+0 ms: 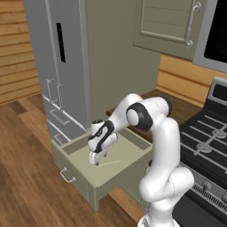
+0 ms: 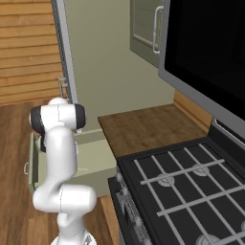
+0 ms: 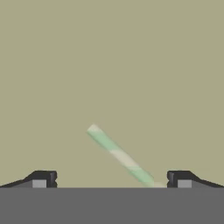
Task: Take a straw from the drawer in front and place it inside the glass cup on the dining counter.
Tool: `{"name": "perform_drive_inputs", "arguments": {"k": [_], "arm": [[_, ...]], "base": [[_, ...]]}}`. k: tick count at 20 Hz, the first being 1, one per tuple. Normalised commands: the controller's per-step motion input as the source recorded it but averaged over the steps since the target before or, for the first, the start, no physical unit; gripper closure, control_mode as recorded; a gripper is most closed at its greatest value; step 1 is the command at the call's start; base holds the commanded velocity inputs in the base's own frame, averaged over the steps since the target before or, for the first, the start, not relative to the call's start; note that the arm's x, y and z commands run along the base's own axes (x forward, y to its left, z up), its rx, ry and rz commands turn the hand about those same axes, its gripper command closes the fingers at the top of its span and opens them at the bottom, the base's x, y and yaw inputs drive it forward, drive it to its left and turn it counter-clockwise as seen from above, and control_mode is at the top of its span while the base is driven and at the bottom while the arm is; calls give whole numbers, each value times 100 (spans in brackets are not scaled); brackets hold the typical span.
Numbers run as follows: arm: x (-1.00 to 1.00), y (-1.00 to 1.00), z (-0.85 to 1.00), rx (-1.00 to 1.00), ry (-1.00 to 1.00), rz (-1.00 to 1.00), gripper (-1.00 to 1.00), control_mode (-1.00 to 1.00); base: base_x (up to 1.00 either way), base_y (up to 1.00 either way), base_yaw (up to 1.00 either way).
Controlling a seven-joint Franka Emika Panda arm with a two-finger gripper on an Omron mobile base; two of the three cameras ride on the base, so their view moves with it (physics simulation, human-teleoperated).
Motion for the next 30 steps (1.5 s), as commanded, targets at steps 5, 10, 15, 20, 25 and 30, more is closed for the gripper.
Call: {"name": "perform_drive_inputs", "arguments": {"k": [5, 10, 15, 20, 25, 30], "arm": [[14, -9, -19, -2, 0, 12, -100, -100], [4, -11, -19, 0, 0, 15, -100, -100], [0, -9, -21, 0, 0, 14, -100, -100], [4, -2, -26, 0, 0, 11, -100, -100], [20, 0, -32, 0, 0, 6, -100, -100], [18, 0, -35, 0, 0, 3, -100, -100]], "base": [[0, 0, 0], [0, 0, 0], [0, 0, 0], [0, 0, 0], [0, 0, 0], [0, 0, 0]]}}
